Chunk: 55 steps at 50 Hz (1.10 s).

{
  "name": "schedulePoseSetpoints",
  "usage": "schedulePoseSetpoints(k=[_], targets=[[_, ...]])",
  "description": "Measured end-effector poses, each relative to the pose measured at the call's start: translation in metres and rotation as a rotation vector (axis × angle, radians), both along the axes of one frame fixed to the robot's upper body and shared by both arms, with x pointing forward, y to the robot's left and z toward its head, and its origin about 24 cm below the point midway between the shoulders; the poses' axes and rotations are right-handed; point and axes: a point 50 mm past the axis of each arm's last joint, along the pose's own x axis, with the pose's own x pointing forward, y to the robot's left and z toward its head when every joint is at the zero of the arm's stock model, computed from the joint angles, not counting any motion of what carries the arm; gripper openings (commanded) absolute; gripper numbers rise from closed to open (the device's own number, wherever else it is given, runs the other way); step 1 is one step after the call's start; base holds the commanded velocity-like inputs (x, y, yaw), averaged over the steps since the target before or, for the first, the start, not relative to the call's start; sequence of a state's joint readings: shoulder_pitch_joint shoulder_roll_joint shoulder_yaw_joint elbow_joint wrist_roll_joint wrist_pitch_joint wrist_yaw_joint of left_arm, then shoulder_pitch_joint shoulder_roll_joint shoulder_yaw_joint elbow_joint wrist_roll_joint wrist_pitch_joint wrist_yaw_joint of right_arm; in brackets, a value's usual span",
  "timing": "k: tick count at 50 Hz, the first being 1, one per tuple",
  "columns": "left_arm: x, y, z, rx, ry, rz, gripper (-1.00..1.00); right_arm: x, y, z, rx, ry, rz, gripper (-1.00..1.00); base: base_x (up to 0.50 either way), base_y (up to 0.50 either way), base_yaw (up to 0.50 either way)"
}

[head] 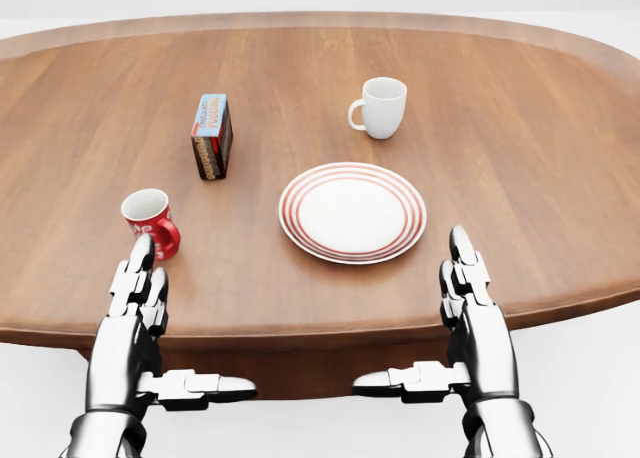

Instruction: Pick up the red mug and put it on the plate

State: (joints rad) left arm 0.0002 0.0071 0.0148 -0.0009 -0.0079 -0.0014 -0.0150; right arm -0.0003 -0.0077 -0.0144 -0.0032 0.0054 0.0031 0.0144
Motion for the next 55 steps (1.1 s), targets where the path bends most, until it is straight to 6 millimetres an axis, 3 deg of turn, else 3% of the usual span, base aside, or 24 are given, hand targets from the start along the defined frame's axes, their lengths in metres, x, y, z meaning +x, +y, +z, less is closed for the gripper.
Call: schedulePoseSetpoints(k=[13,16,22,29,39,55], targets=[[-0.001,0.006,0.007,-0.005,-0.018,0.005,1.00,-0.001,-0.005,0.010,0.003,-0.025,0.001,1.00,0.00,0.00,0.00],[-0.004,0.012,0.031,-0.025,-0.080,0.021,1.00,-0.004,-0.004,0.032,0.006,-0.087,0.009,1.00,0.00,0.00,0.00],[-0.022,0.026,0.098,-0.079,-0.380,0.060,1.00,-0.019,0.000,0.092,-0.001,-0.350,0.036,1.00,0.00,0.00,0.00],[-0.040,0.031,0.133,-0.100,-0.551,0.069,1.00,-0.035,0.003,0.125,0.019,-0.507,0.058,1.00,0.00,0.00,0.00],[-0.054,0.032,0.154,-0.111,-0.656,0.069,1.00,-0.045,0.003,0.139,0.051,-0.582,0.075,1.00,0.00,0.04,0.00],[-0.061,0.034,0.165,-0.117,-0.717,0.071,1.00,-0.050,0.003,0.145,0.072,-0.611,0.090,1.00,0.05,0.49,0.00]])
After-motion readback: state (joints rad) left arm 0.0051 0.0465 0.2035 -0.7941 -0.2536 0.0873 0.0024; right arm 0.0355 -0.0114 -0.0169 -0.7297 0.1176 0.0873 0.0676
